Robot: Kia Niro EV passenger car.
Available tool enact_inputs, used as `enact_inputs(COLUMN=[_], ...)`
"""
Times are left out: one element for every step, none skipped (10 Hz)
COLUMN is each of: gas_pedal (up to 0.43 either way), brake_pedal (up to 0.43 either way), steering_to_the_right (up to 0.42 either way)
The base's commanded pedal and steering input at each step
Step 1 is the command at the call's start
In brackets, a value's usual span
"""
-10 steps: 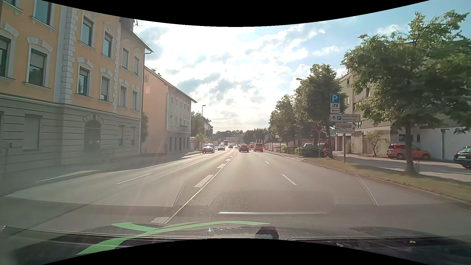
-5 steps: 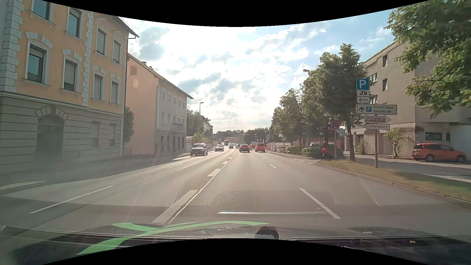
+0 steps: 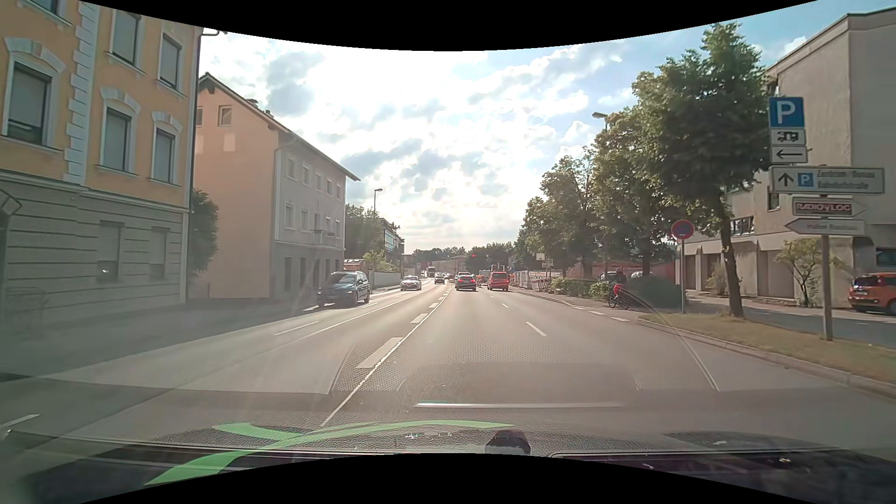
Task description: Follow the waypoints while adhering to traffic rules and regulations
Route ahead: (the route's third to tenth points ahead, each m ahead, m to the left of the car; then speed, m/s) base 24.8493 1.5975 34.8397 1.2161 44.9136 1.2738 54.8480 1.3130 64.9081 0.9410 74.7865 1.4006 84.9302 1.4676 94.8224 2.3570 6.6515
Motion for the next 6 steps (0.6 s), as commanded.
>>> enact_inputs(gas_pedal=[0.047,0.039,0.039,0.039,0.039,0.039], brake_pedal=[0.0,0.0,0.0,0.0,0.0,0.0], steering_to_the_right=[-0.004,-0.004,-0.004,-0.004,-0.004,-0.004])
